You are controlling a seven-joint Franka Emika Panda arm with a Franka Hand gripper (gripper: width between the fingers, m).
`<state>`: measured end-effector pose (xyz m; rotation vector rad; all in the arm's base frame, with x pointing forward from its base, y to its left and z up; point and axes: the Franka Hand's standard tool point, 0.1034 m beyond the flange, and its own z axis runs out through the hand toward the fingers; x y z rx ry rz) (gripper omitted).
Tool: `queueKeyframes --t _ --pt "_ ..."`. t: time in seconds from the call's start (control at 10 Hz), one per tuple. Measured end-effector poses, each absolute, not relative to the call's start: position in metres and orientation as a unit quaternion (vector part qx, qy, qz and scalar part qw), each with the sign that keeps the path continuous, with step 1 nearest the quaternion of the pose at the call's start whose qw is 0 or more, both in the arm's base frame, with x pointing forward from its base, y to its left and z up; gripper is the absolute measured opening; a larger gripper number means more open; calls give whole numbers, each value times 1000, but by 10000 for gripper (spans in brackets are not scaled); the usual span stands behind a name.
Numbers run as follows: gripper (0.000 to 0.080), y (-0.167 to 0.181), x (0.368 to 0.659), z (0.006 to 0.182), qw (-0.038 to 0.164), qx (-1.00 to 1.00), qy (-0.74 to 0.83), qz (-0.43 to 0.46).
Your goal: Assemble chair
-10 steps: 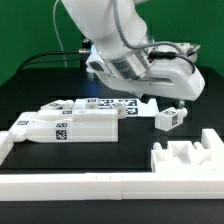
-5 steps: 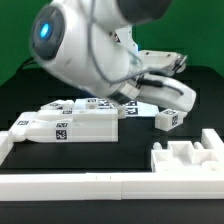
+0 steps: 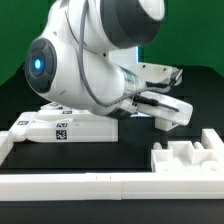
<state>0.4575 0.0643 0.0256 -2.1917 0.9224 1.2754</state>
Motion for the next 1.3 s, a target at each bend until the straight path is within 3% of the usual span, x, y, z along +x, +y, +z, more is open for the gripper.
queueKeyframes --t 0.2,0.5,0.7,0.8,0.9,1.0,1.3 --pt "649 73 447 12 220 -786 342 466" --pt "649 79 445 9 214 -786 341 470" --pt "375 79 445 9 214 -786 341 470" --pt "283 79 445 9 214 -786 341 470" --pt "283 79 445 10 214 -786 341 469" --pt "284 77 452 19 217 -790 339 462" --pt "284 60 485 89 239 -815 320 421"
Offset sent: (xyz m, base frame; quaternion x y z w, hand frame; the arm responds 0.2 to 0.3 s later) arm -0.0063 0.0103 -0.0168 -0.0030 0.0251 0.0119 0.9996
